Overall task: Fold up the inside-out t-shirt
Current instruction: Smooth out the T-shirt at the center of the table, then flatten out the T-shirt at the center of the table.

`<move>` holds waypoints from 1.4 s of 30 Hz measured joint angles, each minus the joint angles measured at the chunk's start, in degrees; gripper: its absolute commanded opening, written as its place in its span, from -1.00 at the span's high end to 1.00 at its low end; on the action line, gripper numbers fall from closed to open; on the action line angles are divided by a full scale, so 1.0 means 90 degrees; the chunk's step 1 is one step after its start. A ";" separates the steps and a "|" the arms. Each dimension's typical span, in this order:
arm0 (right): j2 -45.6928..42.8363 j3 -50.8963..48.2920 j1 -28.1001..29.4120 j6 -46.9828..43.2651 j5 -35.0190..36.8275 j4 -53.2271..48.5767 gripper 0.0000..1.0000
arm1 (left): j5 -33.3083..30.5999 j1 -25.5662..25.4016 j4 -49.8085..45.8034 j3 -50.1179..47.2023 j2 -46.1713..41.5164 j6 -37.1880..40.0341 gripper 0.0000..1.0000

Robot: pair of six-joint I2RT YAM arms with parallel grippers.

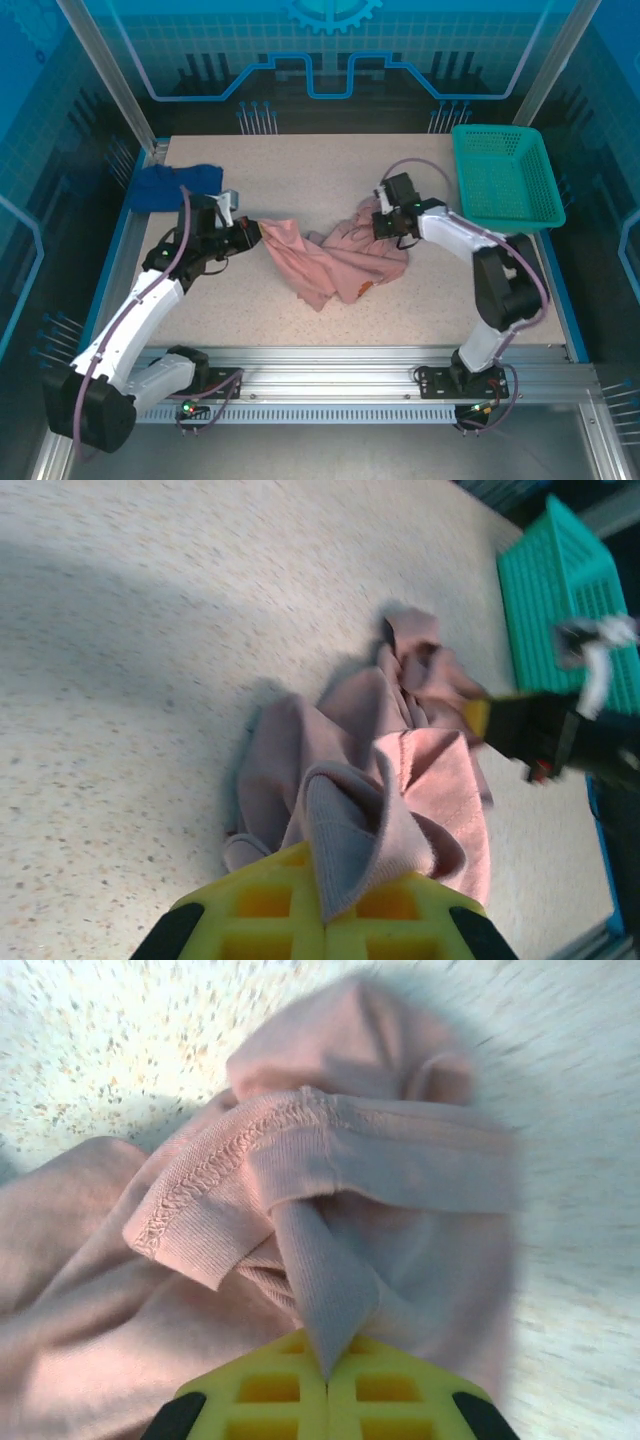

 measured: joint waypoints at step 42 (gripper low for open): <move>0.0991 0.0816 0.0639 -0.0498 0.1037 -0.1103 0.95 | 0.0901 0.1739 0.0175 0.0277 0.0036 -0.0680 1.00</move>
